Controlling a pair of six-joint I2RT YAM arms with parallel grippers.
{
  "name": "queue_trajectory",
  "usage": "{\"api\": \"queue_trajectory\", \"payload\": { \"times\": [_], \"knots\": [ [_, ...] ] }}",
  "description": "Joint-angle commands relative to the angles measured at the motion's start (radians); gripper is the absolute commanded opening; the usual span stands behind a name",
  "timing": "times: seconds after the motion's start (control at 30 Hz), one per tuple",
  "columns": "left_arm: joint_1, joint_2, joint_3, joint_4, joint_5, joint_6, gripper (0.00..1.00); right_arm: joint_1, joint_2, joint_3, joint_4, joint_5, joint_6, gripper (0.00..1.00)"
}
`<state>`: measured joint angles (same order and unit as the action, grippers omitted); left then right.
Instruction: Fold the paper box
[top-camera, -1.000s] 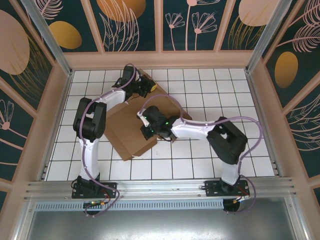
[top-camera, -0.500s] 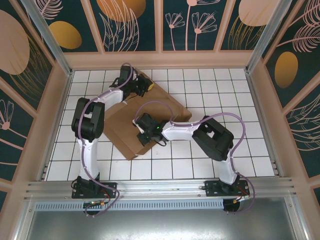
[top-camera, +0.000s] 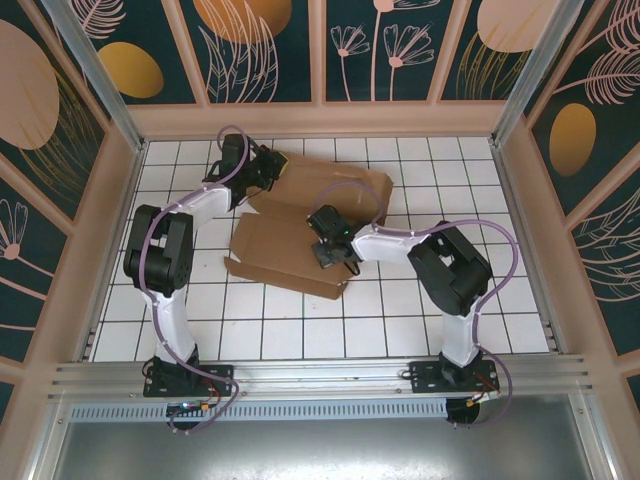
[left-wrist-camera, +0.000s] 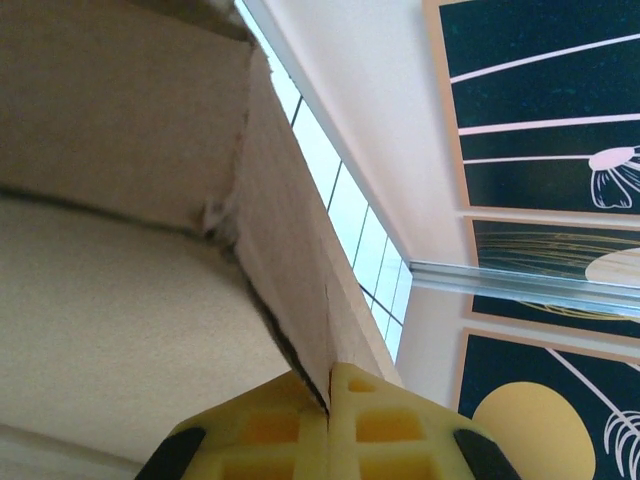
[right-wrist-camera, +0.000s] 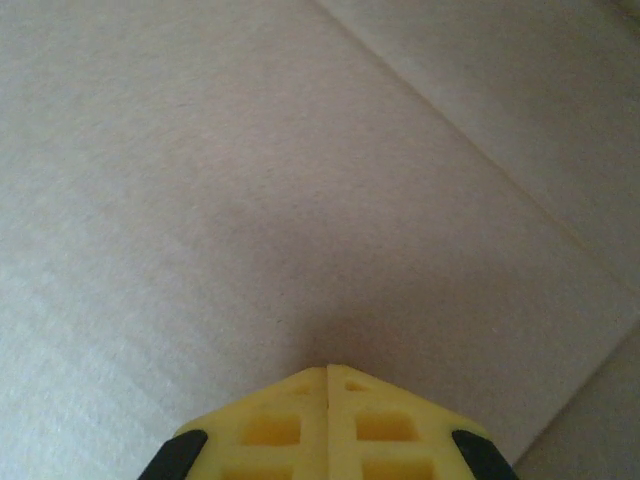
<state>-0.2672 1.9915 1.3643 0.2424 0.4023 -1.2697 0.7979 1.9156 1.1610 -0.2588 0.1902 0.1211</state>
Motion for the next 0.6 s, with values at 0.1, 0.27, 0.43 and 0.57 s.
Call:
{"api": "queue_trajectory", "payload": {
  "times": [0.1, 0.27, 0.43, 0.57],
  "knots": [
    [0.004, -0.012, -0.09, 0.004, -0.04, 0.004, 0.0, -0.064, -0.008, -0.042, -0.169, 0.207, -0.072, 0.0],
    [-0.009, -0.058, -0.204, 0.103, -0.061, -0.01, 0.0, -0.095, -0.084, -0.043, -0.127, 0.175, -0.084, 0.03],
    [-0.031, -0.125, -0.358, 0.296, -0.101, -0.096, 0.0, -0.089, -0.187, -0.073, -0.045, 0.116, -0.072, 0.2],
    [-0.048, -0.157, -0.442, 0.425, -0.116, -0.148, 0.0, -0.034, -0.29, -0.123, 0.035, 0.014, -0.012, 0.26]
  ]
}}
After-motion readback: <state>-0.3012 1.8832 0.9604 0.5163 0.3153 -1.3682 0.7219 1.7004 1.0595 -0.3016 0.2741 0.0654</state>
